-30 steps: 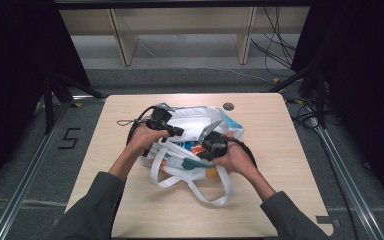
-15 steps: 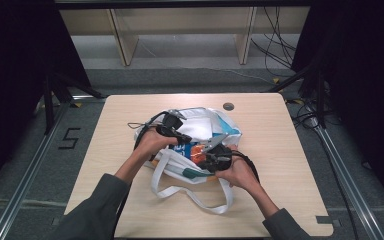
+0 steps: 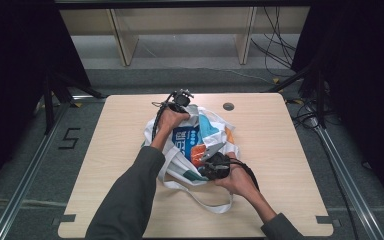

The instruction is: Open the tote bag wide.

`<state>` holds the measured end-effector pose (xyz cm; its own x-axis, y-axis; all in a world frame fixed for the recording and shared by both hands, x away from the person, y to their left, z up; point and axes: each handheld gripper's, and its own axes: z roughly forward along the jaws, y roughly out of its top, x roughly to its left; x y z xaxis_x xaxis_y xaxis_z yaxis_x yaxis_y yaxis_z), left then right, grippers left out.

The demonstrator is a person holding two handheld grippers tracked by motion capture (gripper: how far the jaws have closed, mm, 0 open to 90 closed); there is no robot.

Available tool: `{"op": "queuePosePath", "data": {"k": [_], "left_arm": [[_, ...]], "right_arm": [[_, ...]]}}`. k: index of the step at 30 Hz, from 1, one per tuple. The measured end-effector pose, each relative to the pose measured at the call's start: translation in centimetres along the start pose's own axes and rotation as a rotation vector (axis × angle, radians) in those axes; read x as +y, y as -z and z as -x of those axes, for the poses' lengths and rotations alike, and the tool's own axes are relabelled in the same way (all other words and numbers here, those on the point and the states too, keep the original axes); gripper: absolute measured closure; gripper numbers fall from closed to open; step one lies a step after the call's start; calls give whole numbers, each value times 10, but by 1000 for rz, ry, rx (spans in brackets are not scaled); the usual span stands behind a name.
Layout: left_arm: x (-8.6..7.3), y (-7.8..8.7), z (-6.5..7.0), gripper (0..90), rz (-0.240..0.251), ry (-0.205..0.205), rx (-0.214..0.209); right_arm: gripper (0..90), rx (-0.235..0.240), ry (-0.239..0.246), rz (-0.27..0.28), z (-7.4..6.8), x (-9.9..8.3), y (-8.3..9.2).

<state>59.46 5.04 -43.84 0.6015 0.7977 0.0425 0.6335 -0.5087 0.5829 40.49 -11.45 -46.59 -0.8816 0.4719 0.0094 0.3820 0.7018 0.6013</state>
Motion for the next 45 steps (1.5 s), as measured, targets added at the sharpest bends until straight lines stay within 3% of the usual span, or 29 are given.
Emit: {"op": "queuePosePath", "data": {"k": [2, 5, 6, 7, 8, 10, 12, 13, 16, 17, 18, 19, 22, 23, 24, 27, 28, 31, 33, 34, 35, 36, 38, 39, 40, 41, 42, 44, 45], "left_arm": [[0, 5, 4, 896, 7, -49, 4], [-7, 21, 2, 895, 53, -37, -49], [-10, 26, 1, 892, 67, -34, -65], [-15, 34, -3, 892, 79, -29, -88], [-18, 38, -4, 891, 85, -24, -93], [-28, 50, -11, 888, 90, -13, -127], [-37, 56, -16, 883, 94, 1, -148], [-43, 59, -18, 880, 81, -9, -152], [-64, 68, -22, 878, 54, -34, -190], [-69, 69, -23, 879, 35, -58, -183], [-76, 69, -23, 880, 9, -91, -151], [-85, 70, -24, 884, -35, -121, -92], [-105, 74, -38, 892, -7, -47, -153], [-109, 77, -43, 894, 11, -34, -163], [-113, 80, -45, 894, 26, -25, -170], [-120, 90, -53, 888, 29, -36, -162], [-121, 92, -55, 888, 16, -44, -171], [-117, 92, -50, 881, 4, -43, -139], [-112, 89, -45, 872, 31, -31, -158], [-109, 88, -43, 866, 40, -33, -166], [-105, 86, -39, 866, 48, -35, -168], [-99, 84, -34, 863, 54, -36, -171], [-88, 80, -27, 861, 75, -41, -174], [-83, 79, -25, 859, 70, -48, -165], [-79, 77, -24, 858, 73, -50, -165], [-75, 75, -24, 858, 63, -50, -160], [-73, 73, -24, 860, 45, -47, -147], [-73, 66, -27, 863, 21, -51, -112], [-74, 61, -30, 873, 9, -39, -115]], "right_arm": [[900, 7, 0, 3, 1, 2, 2], [900, 5, -4, 27, 3, 7, 10], [900, -14, -15, 78, 6, 11, 15], [900, -23, -15, 94, 8, 16, 20], [900, -51, -10, 147, 15, 23, 29], [900, -109, -17, 195, 27, 37, 40], [900, -169, -27, 182, 42, 49, 43], [900, -168, -44, 161, 48, 52, 45], [900, -237, -62, 102, 71, 57, 40], [900, -249, -92, 77, 78, 56, 40], [900, -266, -100, 69, 83, 53, 39], [900, -325, -136, 16, 102, 40, 36], [900, -363, -164, -57, 116, 23, 27], [900, -335, -231, -54, 129, 4, 20], [900, -345, -236, -47, 135, -2, 17], [900, -340, -266, -71, 138, -7, 12], [900, -342, -248, -69, 139, -6, 12], [900, -359, -227, -76, 133, 3, 20], [900, -343, -209, -8, 128, 10, 34], [900, -323, -223, 55, 122, 15, 41], [900, -290, -223, 70, 119, 19, 46], [900, -227, -198, 128, 112, 30, 50], [900, -205, -186, 122, 110, 33, 50], [900, -173, -148, 89, 100, 40, 46], [900, -179, -117, 90, 93, 40, 43], [900, -179, -117, 90, 93, 40, 43], [900, -159, -103, 45, 75, 37, 44], [900, -153, -95, 56, 69, 32, 42], [900, -121, -74, 60, 62, 27, 44]]}}
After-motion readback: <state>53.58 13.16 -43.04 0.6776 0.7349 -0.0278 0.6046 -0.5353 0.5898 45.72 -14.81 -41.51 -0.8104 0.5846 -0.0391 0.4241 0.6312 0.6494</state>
